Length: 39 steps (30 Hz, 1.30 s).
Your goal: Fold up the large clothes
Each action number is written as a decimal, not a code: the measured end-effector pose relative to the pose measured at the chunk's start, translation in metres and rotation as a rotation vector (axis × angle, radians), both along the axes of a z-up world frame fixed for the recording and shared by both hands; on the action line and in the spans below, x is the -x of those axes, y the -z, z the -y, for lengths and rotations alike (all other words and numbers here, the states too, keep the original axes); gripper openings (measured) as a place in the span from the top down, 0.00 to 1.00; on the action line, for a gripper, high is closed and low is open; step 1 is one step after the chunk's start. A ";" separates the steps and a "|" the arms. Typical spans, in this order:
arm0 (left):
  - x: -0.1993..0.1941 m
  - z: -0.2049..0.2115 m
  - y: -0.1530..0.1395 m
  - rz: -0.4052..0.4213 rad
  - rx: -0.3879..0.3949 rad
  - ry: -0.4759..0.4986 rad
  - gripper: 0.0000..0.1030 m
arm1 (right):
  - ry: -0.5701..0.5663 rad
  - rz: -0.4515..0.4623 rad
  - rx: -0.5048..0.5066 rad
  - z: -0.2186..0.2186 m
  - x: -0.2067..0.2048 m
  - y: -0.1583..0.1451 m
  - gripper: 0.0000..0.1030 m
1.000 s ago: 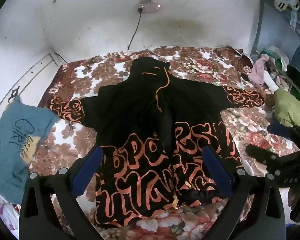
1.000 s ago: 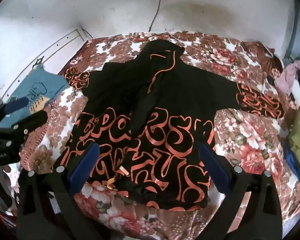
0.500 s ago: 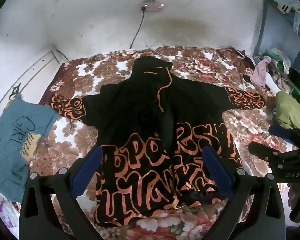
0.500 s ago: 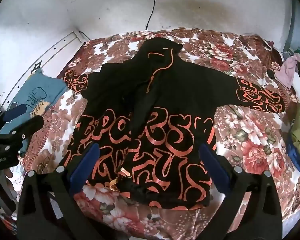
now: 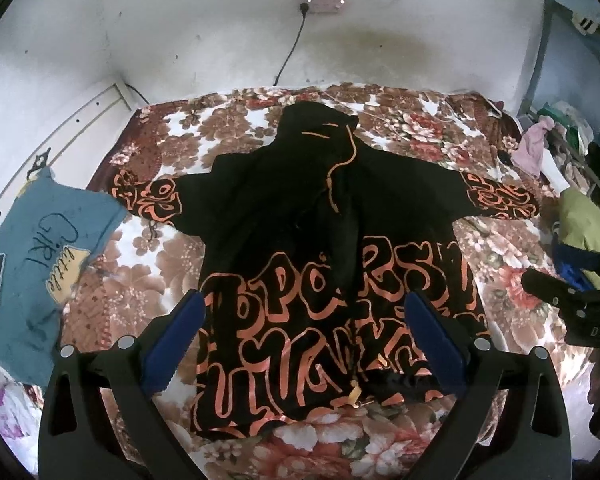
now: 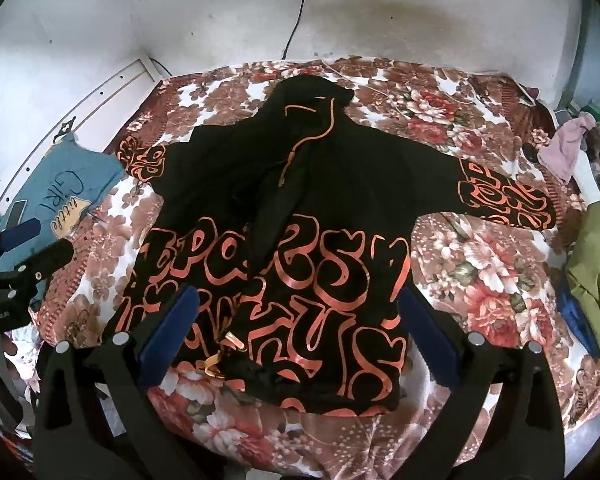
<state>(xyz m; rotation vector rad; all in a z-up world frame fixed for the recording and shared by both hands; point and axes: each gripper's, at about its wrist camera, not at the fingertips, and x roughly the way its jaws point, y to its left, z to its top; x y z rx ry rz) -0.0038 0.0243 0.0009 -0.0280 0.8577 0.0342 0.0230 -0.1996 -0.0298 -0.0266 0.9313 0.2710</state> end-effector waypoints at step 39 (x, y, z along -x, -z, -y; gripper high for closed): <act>-0.048 -0.022 -0.024 -0.060 0.037 -0.053 0.05 | -0.033 -0.087 0.044 -0.013 -0.047 -0.029 0.04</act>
